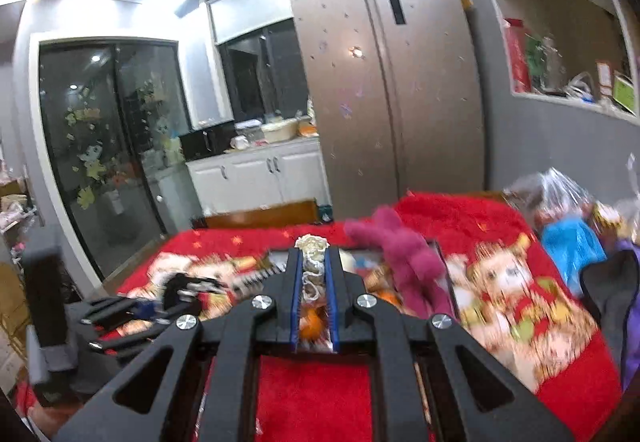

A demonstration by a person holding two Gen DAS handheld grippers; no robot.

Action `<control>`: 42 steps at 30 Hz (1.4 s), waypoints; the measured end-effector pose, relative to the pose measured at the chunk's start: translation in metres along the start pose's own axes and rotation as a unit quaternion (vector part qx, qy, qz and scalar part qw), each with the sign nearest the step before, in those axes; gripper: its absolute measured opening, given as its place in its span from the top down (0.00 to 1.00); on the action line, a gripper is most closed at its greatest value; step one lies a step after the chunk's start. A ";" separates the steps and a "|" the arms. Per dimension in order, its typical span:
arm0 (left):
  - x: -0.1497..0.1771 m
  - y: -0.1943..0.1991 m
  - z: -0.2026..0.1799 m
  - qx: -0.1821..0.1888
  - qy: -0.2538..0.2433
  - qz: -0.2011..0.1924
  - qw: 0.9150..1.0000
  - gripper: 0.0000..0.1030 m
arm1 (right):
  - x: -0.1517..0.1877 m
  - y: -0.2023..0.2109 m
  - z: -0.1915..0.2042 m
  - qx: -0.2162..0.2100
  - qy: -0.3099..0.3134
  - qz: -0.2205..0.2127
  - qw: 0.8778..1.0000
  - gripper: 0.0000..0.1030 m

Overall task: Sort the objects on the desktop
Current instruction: 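Carry the black and cream scrunchies over the black tray, then open both tools to drop the scrunchies into the tray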

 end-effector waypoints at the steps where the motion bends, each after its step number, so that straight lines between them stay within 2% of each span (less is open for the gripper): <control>1: -0.006 -0.003 -0.001 -0.001 0.001 -0.003 1.000 0.80 | -0.009 -0.005 0.004 -0.004 0.005 -0.001 1.000 0.89; 5: -0.029 -0.035 -0.004 0.004 0.018 0.007 1.000 0.80 | -0.026 -0.032 0.007 0.001 0.009 -0.004 1.000 0.89; 7: -0.030 -0.051 -0.004 -0.008 0.025 0.008 1.000 0.80 | -0.025 -0.048 0.003 0.003 -0.001 -0.001 1.000 0.89; 10: -0.019 -0.074 -0.001 -0.002 0.037 0.010 0.999 0.80 | -0.012 -0.078 -0.014 0.008 -0.015 0.005 1.000 0.89; 14: -0.011 -0.105 -0.004 -0.025 0.023 0.030 0.999 0.80 | 0.010 -0.125 -0.046 0.042 -0.034 0.057 0.997 0.89; 17: -0.005 -0.121 -0.004 -0.033 0.014 0.044 0.998 0.80 | 0.025 -0.143 -0.065 0.059 -0.042 0.082 0.994 0.89; 24: 0.002 -0.134 0.013 -0.037 0.041 0.063 0.996 0.80 | 0.040 -0.157 -0.091 0.055 -0.061 0.105 0.991 0.89; 27: 0.002 -0.134 0.013 -0.048 0.036 0.065 0.996 0.80 | 0.039 -0.155 -0.084 0.050 -0.050 0.105 0.992 0.89; 42: 0.002 -0.133 0.015 -0.040 0.042 0.069 0.996 0.80 | 0.038 -0.154 -0.079 0.036 -0.049 0.110 0.992 0.89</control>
Point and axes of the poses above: each gripper's, at about its wrist camera, not at the fingertips, and y roughly against the way its jaws point, z to its left, x to its underside, the point moved 2 cm from there along -y, roughly the way its jaws point
